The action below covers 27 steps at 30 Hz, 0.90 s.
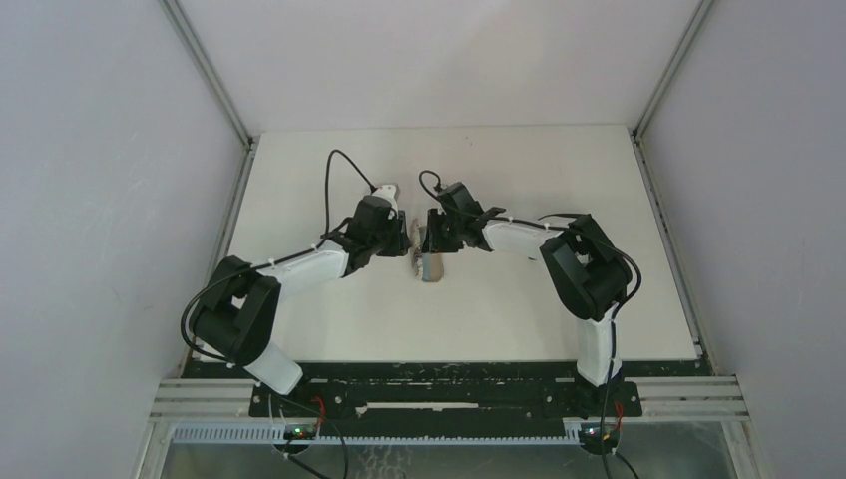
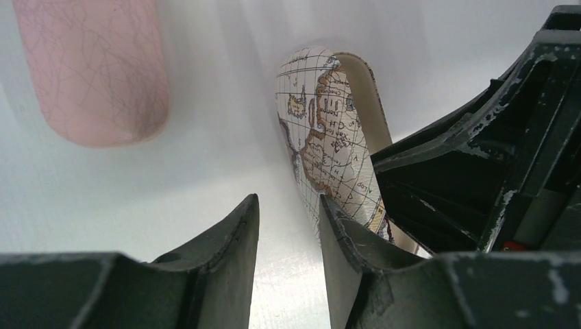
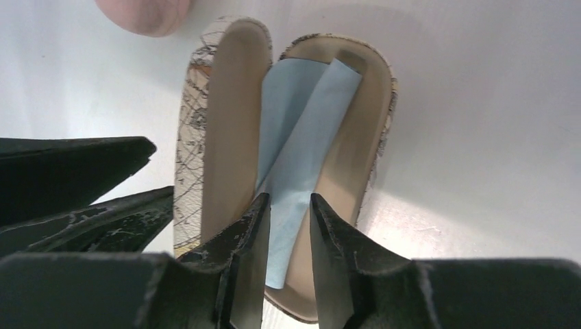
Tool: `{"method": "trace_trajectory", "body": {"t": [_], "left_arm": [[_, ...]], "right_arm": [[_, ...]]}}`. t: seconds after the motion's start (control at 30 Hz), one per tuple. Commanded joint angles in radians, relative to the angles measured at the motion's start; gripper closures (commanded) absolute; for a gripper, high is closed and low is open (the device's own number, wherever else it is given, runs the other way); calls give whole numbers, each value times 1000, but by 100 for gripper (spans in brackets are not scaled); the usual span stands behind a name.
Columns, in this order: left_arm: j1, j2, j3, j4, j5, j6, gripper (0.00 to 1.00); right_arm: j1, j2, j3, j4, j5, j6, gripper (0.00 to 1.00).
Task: Organize the sunglasses
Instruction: Adjust the glasses cleaning cloth on the sunglasses case.
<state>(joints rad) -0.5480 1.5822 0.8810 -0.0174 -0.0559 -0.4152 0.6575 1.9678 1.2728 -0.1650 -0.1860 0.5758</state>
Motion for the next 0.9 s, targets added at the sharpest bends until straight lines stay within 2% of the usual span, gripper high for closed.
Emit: {"method": "trace_trajectory", "body": {"t": [0.0, 0.3, 0.47, 0.63, 0.87], "left_arm": [[-6, -8, 44, 22, 7, 19, 58], [-6, -8, 44, 22, 7, 19, 58], [-7, -13, 45, 22, 8, 19, 58], [-6, -15, 43, 22, 7, 19, 58], [-6, -13, 43, 22, 8, 19, 58]], "right_arm": [[11, -35, 34, -25, 68, -34, 73], [14, -140, -20, -30, 159, -53, 60], [12, -138, -27, -40, 190, -35, 54], [-2, -89, -27, -22, 141, 12, 35], [-8, -47, -27, 33, 48, 44, 26]]}}
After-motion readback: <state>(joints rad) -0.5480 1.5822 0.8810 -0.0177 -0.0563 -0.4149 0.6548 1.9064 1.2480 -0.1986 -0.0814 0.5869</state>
